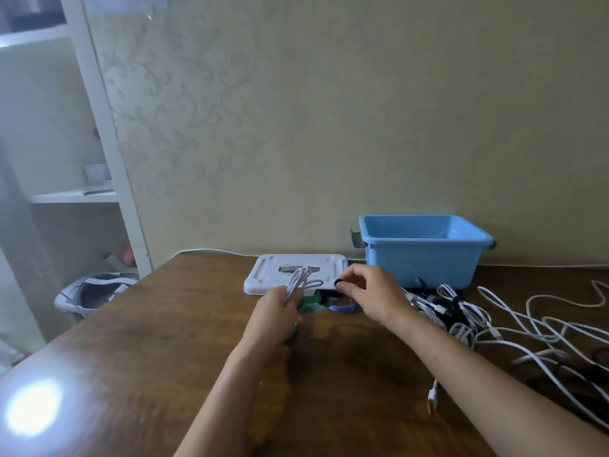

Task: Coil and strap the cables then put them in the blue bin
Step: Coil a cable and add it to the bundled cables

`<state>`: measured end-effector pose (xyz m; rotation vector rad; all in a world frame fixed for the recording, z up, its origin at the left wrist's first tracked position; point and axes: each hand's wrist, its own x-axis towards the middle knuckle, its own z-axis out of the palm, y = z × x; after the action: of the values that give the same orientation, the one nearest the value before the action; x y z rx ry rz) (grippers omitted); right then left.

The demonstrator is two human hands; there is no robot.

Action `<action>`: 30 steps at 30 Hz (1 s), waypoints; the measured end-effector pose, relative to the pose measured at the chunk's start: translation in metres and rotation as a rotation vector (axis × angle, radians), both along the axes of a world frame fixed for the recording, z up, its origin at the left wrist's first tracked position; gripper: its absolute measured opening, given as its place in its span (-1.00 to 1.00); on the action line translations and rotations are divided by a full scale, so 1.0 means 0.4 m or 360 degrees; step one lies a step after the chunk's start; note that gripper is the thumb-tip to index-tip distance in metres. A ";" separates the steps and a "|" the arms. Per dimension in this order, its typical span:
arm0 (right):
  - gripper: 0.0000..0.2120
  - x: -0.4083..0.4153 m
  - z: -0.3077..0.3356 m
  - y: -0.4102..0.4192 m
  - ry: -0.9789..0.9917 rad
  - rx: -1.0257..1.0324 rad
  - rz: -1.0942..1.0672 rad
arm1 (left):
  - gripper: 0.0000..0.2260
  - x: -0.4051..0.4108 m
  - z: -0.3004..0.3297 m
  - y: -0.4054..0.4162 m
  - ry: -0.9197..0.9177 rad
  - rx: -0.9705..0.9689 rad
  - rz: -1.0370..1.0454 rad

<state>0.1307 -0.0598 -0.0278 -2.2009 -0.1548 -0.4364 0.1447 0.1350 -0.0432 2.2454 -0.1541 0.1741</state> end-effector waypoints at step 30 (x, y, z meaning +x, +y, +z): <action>-0.82 -0.279 0.012 -0.249 -0.0016 0.0522 -0.0340 | -0.72 -0.049 0.055 -0.138 -0.0318 0.0037 -0.0143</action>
<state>0.0192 -0.1593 -0.0229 -1.8982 0.1403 -0.5498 0.1253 0.0800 -0.0211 2.2365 -0.3646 0.3497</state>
